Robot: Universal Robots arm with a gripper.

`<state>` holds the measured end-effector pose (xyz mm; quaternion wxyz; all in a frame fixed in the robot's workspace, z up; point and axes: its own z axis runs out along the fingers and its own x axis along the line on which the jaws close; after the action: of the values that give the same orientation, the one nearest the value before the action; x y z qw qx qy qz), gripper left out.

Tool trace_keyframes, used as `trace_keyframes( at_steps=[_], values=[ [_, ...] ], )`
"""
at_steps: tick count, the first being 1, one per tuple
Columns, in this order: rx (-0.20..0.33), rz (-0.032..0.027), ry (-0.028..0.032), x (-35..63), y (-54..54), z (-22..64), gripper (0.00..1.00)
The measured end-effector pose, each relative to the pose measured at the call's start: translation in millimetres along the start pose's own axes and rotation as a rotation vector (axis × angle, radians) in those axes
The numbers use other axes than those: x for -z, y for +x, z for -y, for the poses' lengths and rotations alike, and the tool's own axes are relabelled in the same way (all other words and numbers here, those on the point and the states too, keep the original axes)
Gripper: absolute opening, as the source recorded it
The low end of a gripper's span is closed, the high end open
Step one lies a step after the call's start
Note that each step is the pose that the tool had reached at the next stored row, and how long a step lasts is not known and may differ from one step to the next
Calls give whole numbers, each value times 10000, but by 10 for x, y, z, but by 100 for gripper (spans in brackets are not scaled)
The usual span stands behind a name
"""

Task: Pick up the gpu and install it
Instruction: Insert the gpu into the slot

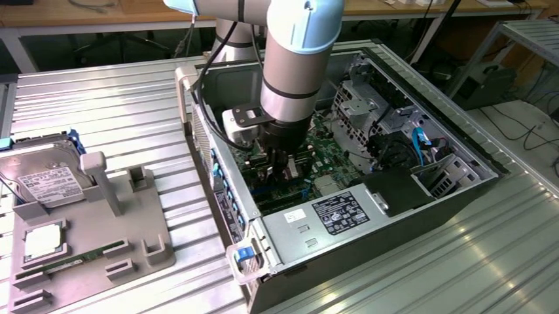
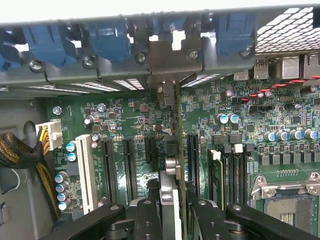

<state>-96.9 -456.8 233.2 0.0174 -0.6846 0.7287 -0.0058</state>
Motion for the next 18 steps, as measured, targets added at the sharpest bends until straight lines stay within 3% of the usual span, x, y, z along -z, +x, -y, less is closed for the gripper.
trace_keyframes(
  at_steps=[11,12,18],
  values=[
    [-3,11,0,-2,-1,-2,31],
    [-3,0,2,5,0,-1,37],
    [0,0,7,36,-1,1,37]
  ],
)
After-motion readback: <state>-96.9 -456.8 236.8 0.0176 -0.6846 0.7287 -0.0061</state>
